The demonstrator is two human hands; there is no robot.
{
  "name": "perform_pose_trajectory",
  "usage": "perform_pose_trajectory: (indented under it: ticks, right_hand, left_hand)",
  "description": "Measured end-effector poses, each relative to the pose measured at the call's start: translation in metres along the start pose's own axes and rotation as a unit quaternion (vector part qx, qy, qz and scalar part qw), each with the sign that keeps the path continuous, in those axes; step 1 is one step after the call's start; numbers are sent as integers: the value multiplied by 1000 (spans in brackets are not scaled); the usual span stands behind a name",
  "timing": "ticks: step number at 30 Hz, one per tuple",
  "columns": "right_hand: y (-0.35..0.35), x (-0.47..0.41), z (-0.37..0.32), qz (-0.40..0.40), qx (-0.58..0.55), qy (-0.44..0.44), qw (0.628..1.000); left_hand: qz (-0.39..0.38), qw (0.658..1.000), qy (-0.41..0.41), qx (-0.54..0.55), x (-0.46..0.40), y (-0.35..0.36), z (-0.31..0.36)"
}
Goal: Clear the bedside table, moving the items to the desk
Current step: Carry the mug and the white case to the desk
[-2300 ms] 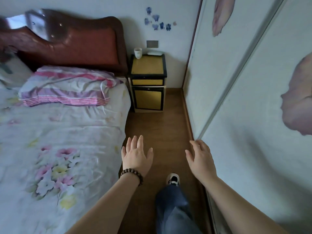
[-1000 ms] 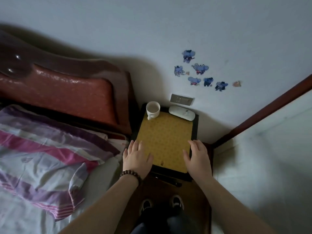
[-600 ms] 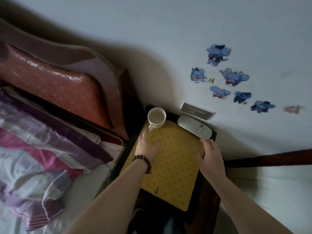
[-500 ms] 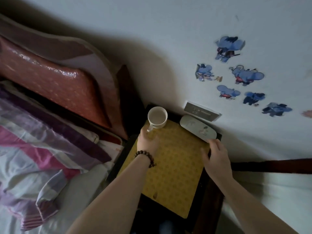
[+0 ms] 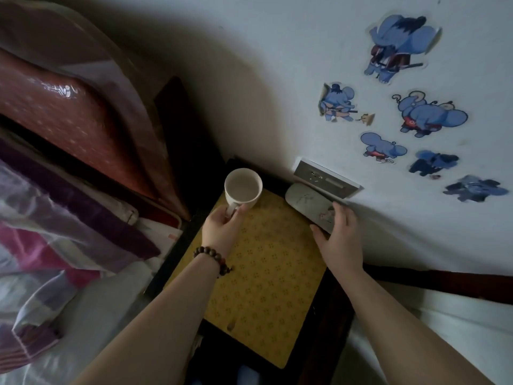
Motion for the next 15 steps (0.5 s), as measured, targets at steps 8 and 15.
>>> perform_pose_trajectory:
  ticks: [8,15]
  right_hand:
    - [9,-14,-7,8,95,31,995]
    - [-4,11,-49,-27,72,-29,997]
  left_hand:
    - [10,1000,-10,6,32,-28,-21]
    - [57,998,-10,32,62,-82,-34]
Point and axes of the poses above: each hand's wrist, its own x-axis away from the middle knuckle, its own y-axis out of the palm, z = x × y, the point moved 6 cm from there along -x, towards the middle knuckle, and after that the axes turned 3 degrees about z, right-handed, at the moved point
